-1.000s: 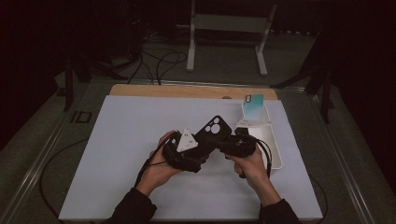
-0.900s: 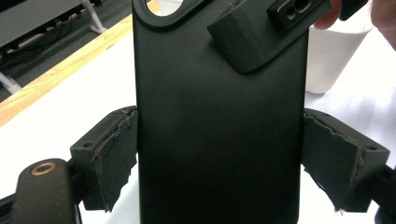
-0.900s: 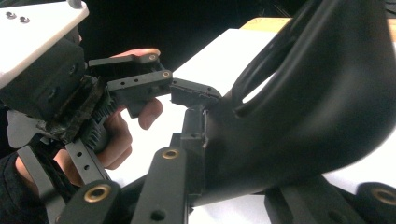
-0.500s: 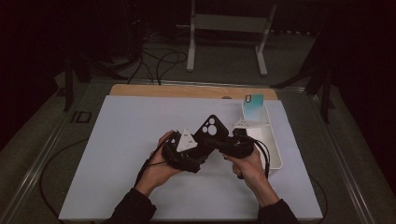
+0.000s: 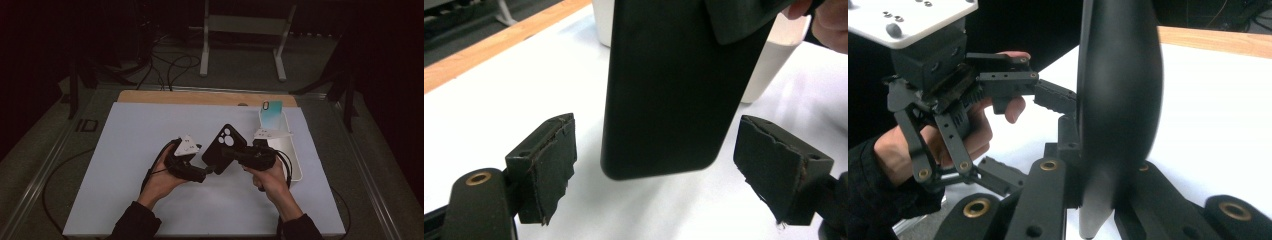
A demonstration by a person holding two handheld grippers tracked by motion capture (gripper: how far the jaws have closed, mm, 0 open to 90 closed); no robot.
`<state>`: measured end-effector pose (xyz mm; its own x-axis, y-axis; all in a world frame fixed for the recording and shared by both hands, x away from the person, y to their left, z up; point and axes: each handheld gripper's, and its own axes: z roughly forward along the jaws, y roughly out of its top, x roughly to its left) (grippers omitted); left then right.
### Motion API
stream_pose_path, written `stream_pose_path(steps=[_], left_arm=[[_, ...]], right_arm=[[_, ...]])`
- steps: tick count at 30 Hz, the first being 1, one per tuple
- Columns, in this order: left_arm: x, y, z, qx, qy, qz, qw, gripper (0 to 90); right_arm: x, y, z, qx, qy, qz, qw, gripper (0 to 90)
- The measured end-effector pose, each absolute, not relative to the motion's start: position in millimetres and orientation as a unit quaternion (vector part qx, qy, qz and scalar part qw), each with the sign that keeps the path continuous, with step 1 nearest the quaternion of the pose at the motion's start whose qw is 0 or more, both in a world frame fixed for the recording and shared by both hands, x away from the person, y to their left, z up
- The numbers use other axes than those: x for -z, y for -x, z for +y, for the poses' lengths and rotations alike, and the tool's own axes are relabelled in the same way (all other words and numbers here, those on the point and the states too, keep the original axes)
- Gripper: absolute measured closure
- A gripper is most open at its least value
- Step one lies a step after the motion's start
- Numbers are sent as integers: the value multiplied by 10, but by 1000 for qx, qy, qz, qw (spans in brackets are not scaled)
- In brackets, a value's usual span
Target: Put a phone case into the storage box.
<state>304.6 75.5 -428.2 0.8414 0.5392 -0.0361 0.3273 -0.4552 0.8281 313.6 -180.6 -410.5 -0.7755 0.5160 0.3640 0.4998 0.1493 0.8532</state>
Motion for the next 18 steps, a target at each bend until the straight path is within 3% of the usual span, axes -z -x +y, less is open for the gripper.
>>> stream_pose_path(steps=[18], left_arm=[[4318, -3043, 809, -67, -837, 243, 485, 221]], right_arm=[[4012, -3074, -1829, -569, -284, 771, 7, 862]])
